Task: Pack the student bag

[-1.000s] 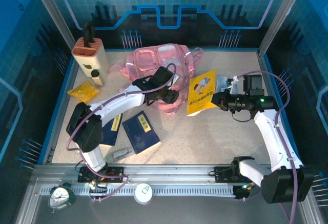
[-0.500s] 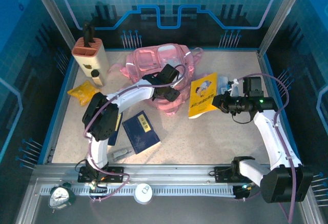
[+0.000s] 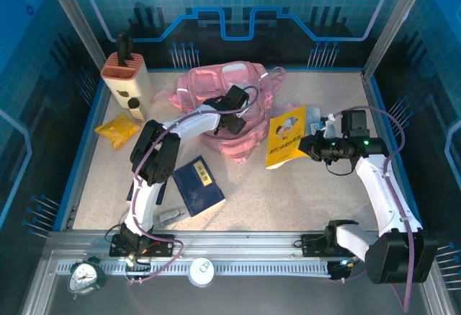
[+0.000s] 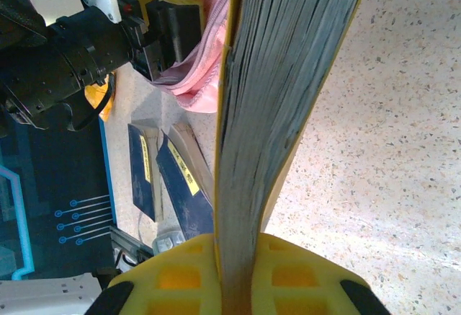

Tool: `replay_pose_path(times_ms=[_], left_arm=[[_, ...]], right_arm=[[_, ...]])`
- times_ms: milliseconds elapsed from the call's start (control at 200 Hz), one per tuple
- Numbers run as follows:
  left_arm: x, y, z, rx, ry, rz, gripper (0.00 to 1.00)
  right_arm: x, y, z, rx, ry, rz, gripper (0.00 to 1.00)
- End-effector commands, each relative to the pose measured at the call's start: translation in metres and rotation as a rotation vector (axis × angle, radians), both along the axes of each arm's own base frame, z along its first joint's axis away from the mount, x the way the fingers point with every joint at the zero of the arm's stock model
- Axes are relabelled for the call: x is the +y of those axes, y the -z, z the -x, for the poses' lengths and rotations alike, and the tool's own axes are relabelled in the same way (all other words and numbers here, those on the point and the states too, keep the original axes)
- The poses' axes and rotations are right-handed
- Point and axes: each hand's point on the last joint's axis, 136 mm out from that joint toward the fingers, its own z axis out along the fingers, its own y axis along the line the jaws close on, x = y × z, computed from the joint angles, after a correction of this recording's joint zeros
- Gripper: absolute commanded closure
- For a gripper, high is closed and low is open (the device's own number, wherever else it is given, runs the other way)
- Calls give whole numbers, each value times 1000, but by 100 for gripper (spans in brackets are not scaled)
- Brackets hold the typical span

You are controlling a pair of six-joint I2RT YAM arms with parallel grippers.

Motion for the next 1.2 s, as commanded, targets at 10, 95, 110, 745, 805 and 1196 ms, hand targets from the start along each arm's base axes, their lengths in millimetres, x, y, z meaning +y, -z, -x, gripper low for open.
replay_pose_path(times_ms=[10, 95, 110, 745, 805, 1196], left_arm=[[-8, -24, -13, -49, 14, 23, 64], [-11, -40, -17, -79, 25, 34, 79], [-11, -43, -18, -85, 27, 35, 82], [-40, -212, -6, -293, 109, 352, 100], [-43, -224, -3, -304, 113, 385, 100], [-66, -256, 10, -270, 165, 574, 100]], right_arm=[[1, -13, -5, -70, -27, -24, 95], [0, -13, -5, -65, -24, -24, 95], [-1, -13, -5, -63, -22, -24, 95], [19, -35, -1, -80, -91, -81, 93], [27, -31, -5, -78, -98, -108, 93], [84, 4, -86, -189, -187, -195, 92]])
